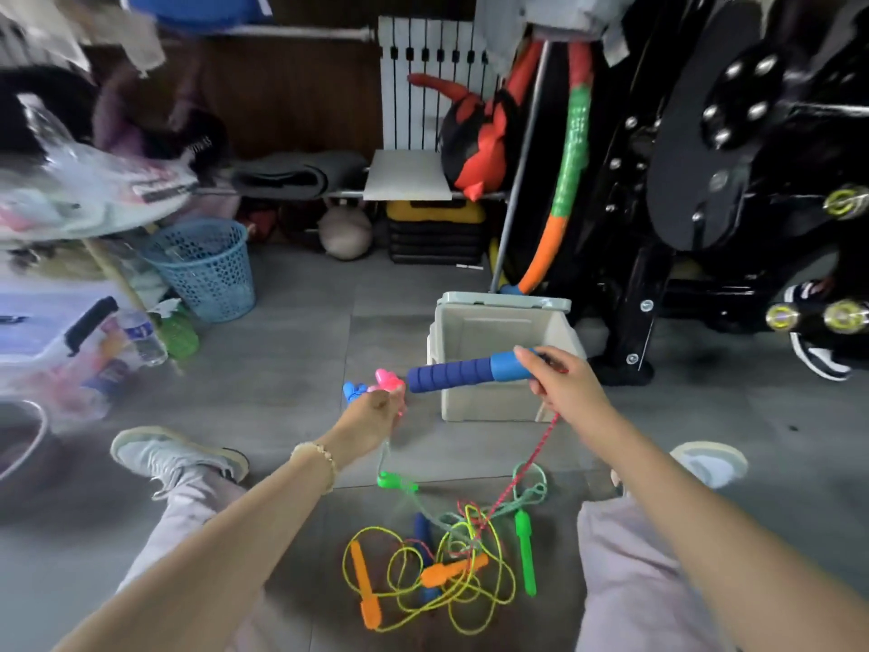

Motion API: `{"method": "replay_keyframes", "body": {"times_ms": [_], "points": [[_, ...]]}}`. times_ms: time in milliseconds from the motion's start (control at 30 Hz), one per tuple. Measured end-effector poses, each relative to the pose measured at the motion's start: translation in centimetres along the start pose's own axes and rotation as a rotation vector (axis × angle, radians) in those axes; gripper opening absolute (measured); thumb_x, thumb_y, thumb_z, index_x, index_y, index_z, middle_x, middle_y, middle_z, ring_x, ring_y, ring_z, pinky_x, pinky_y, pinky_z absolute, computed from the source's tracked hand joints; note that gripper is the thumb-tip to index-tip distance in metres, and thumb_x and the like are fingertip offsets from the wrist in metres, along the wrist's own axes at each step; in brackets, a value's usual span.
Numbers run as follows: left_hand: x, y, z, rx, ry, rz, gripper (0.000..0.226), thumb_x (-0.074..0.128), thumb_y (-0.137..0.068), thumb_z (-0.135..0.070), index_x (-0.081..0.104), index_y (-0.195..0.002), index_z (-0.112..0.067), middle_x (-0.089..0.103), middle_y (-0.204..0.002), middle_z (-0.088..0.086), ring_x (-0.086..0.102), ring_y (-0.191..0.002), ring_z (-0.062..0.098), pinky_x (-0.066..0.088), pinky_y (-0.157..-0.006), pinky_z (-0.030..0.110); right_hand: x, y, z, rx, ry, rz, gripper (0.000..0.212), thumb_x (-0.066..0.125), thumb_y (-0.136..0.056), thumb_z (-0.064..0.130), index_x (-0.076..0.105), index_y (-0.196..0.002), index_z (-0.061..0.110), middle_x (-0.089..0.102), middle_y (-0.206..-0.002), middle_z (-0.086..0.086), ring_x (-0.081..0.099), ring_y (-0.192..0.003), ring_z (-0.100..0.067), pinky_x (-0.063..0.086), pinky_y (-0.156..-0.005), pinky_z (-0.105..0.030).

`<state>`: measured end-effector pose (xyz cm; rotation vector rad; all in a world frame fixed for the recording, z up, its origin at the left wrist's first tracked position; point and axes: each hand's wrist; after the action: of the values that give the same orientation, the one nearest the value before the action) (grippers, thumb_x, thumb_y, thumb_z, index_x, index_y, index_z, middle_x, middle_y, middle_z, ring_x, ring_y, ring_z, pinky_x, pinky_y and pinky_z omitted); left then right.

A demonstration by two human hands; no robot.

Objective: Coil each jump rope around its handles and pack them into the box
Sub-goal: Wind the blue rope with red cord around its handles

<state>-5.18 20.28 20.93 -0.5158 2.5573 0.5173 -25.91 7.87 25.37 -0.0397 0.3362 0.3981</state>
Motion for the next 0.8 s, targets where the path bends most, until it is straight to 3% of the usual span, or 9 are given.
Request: {"method": "replay_keyframes", "body": {"times_ms": [100, 200, 267, 300, 400, 467, 600, 700, 800], "points": [[-0.8, 1.3, -3.0, 0.022, -0.106, -0.118, 0.045, 0.025, -0.104, -0.03, 0.057, -0.114, -0.001, 0.046, -0.069, -0.005, 0.044, -0.056, 0.003, 0.034, -0.051, 0.019, -0.4, 0.7, 2.7, 0.018, -0.031, 0.049, 0.029, 0.06, -0.089, 0.039, 0.065, -0.093, 0.011, 0.043, -0.055, 0.003, 0.034, -0.042, -0.004, 0.026, -0.04, -0.013], [-1.4, 2.1, -5.6, 0.224, 0.109, -0.36, 0.042, 0.025, -0.103, -0.035, 0.052, -0.12, -0.007, 0.054, -0.086, -0.006, 0.054, -0.062, -0.006, 0.034, -0.056, 0.011, -0.7, 1.1, 4.3, 0.001, 0.017, 0.047, 0.034, 0.063, -0.087, 0.039, 0.065, -0.093, 0.006, 0.042, -0.055, 0.003, 0.033, -0.037, -0.002, 0.026, -0.038, -0.012], [-1.6, 2.6, -6.7, 0.348, 0.138, -0.242, 0.042, 0.031, -0.1, -0.045, 0.052, -0.127, -0.019, 0.056, -0.107, -0.011, 0.054, -0.082, -0.001, 0.039, -0.066, 0.007, -0.5, 1.4, 4.8, -0.047, 0.111, 0.044, 0.041, 0.066, -0.084, 0.039, 0.063, -0.089, -0.002, 0.041, -0.055, 0.003, 0.034, -0.039, -0.002, 0.027, -0.041, -0.012], [-1.5, 2.8, -7.1, 0.386, 0.064, -0.143, 0.039, 0.037, -0.099, -0.047, 0.054, -0.124, -0.022, 0.059, -0.107, -0.01, 0.056, -0.087, 0.007, 0.043, -0.072, 0.011, -0.3, 1.7, 5.0, -0.056, 0.124, 0.051, 0.045, 0.065, -0.084, 0.04, 0.061, -0.089, -0.005, 0.042, -0.055, 0.002, 0.034, -0.041, -0.002, 0.028, -0.043, -0.013], [-0.9, 3.3, -7.5, 0.462, -0.21, 0.056, 0.032, 0.056, -0.091, -0.046, 0.057, -0.104, -0.017, 0.06, -0.082, 0.0, 0.059, -0.068, 0.02, 0.048, -0.068, 0.034, 0.6, 2.6, 5.9, -0.029, 0.043, 0.104, 0.047, 0.061, -0.087, 0.042, 0.061, -0.096, -0.004, 0.043, -0.055, 0.001, 0.033, -0.042, -0.006, 0.027, -0.044, -0.016], [-0.8, 3.4, -7.3, 0.476, -0.191, 0.069, 0.034, 0.056, -0.091, -0.045, 0.054, -0.092, -0.011, 0.054, -0.069, 0.001, 0.056, -0.058, 0.022, 0.045, -0.06, 0.036, 0.9, 3.0, 6.4, -0.003, -0.057, 0.141, 0.04, 0.058, -0.089, 0.041, 0.063, -0.099, 0.003, 0.041, -0.057, 0.002, 0.032, -0.041, -0.004, 0.027, -0.042, -0.016], [-0.9, 3.8, -7.3, 0.247, 0.324, -0.06, 0.037, 0.046, -0.097, -0.039, 0.055, -0.079, -0.008, 0.049, -0.057, 0.0, 0.046, -0.046, 0.015, 0.04, -0.048, 0.023, 0.5, 3.2, 6.0, 0.037, -0.252, 0.224, 0.026, 0.047, -0.095, 0.042, 0.058, -0.09, 0.02, 0.035, -0.055, 0.005, 0.026, -0.038, -0.005, 0.025, -0.043, -0.02], [-3.1, 3.2, -6.5, -0.046, 0.913, -0.297, 0.041, 0.046, -0.095, -0.048, 0.053, -0.07, -0.016, 0.049, -0.055, -0.005, 0.042, -0.043, 0.012, 0.039, -0.046, 0.021, -0.8, 4.2, 3.6, 0.065, -0.109, 0.284, 0.029, 0.047, -0.096, 0.037, 0.064, -0.089, 0.015, 0.032, -0.054, 0.006, 0.027, -0.042, -0.007, 0.026, -0.043, -0.019], [-5.4, 4.2, -4.8, -0.081, 0.852, -0.33, 0.039, 0.067, -0.084, -0.044, 0.046, -0.067, -0.017, 0.046, -0.051, -0.004, 0.042, -0.042, 0.011, 0.04, -0.048, 0.023, -1.7, 5.4, 1.4, 0.099, -0.082, 0.301, 0.026, 0.047, -0.097, 0.029, 0.064, -0.086, 0.013, 0.027, -0.059, 0.003, 0.025, -0.046, -0.007, 0.025, -0.044, -0.016]]}}
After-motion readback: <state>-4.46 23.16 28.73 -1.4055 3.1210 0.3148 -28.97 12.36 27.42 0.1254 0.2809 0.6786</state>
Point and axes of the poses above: each hand's wrist, its own y-axis away from the middle knuckle, its own x-axis out of the palm, z = x × y
